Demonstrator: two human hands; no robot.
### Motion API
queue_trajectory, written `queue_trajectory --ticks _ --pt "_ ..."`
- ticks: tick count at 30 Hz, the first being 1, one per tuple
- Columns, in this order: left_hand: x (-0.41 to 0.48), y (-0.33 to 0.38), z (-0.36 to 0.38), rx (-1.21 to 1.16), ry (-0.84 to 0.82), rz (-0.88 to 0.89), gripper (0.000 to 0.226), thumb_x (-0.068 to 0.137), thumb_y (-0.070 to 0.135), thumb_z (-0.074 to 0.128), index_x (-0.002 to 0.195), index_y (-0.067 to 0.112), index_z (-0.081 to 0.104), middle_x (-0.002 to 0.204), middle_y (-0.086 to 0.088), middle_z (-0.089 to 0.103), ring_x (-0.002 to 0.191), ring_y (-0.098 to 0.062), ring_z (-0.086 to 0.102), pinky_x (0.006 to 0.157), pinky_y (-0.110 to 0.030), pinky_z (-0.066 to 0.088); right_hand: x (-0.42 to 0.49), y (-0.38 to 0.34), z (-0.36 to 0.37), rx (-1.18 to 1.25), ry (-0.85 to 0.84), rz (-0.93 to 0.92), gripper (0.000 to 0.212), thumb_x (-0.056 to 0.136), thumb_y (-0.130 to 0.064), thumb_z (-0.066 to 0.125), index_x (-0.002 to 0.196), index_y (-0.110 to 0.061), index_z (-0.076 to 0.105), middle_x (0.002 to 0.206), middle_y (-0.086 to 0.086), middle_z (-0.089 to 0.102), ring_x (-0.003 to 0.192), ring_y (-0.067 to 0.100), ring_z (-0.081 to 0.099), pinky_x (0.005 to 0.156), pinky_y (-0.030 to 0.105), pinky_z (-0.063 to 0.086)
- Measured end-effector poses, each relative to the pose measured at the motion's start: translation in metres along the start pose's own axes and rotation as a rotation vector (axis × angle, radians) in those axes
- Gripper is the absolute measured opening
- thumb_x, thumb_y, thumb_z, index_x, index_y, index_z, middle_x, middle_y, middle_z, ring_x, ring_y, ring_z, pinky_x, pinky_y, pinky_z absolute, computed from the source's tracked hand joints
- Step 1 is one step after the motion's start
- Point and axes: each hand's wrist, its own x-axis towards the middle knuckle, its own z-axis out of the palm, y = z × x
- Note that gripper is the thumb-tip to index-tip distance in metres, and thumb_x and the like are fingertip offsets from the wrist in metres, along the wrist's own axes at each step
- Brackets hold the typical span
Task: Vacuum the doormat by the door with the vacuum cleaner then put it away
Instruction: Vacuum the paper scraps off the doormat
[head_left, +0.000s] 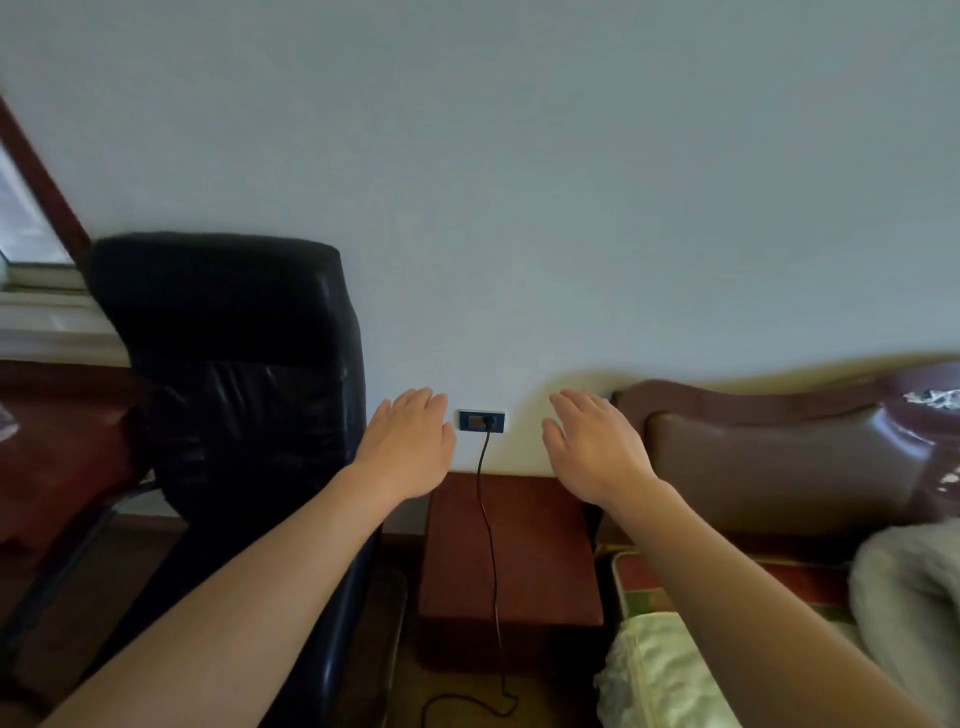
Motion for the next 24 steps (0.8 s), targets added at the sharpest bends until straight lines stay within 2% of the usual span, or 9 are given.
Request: queue_trajectory --ticks 9,14,17,21,22,24 --pt "-0.023 0.070 -0.027 0.011 0.038 -0.060 0.042 0.106 0.030 0.033 0.133 0.007 0.055 0.132 -0.007 0.057 0.122 -0.024 0.052 0.106 -0.043 0.042 -0.028 0.037 -0.039 0.039 0.020 -0.062 0.042 0.105 -0.031 0.038 0.136 -0.007 0.053 0.141 0.008 0.055 0.133 0.026 0.045 0.112 0.036 0.031" --pt "-0.041 0.091 -0.041 0.061 0.074 -0.104 0.059 0.098 0.039 0.016 0.125 0.009 0.058 0.122 -0.004 0.059 0.113 -0.023 0.054 0.099 -0.042 0.044 -0.035 0.050 -0.053 0.060 0.011 -0.098 0.042 0.105 -0.032 0.038 0.133 -0.005 0.055 0.138 0.010 0.056 0.131 0.028 0.046 0.110 0.038 0.033" --pt "-0.055 0.093 -0.046 0.074 0.102 -0.171 0.037 0.101 0.031 0.025 0.112 0.013 0.055 0.108 0.001 0.054 0.102 -0.020 0.049 0.094 -0.041 0.042 -0.039 0.048 -0.060 0.077 0.001 -0.130 0.042 0.106 -0.032 0.037 0.133 -0.006 0.054 0.138 0.010 0.055 0.131 0.028 0.045 0.110 0.038 0.033" --pt "-0.076 0.091 -0.054 0.065 0.125 -0.258 0.023 0.100 0.029 0.024 0.097 0.018 0.044 0.100 0.003 0.046 0.103 -0.022 0.050 0.092 -0.040 0.041 -0.045 0.036 -0.066 0.129 0.010 -0.159 0.041 0.106 -0.029 0.038 0.133 -0.005 0.055 0.137 0.010 0.056 0.130 0.027 0.045 0.108 0.037 0.033" --pt "-0.082 0.089 -0.056 0.062 0.125 -0.280 0.027 0.101 0.029 0.025 0.101 0.015 0.049 0.103 0.002 0.049 0.106 -0.022 0.050 0.094 -0.040 0.042 -0.047 0.032 -0.066 0.140 0.010 -0.161 0.040 0.105 -0.029 0.038 0.130 -0.004 0.056 0.135 0.010 0.057 0.129 0.028 0.046 0.107 0.037 0.034" --pt "-0.095 0.086 -0.060 0.046 0.123 -0.303 0.037 0.105 0.028 0.029 0.122 0.011 0.057 0.122 -0.001 0.057 0.118 -0.024 0.051 0.103 -0.042 0.042 -0.052 0.022 -0.065 0.162 0.006 -0.164 0.038 0.105 -0.028 0.039 0.124 -0.002 0.059 0.130 0.011 0.060 0.124 0.028 0.048 0.104 0.038 0.037"
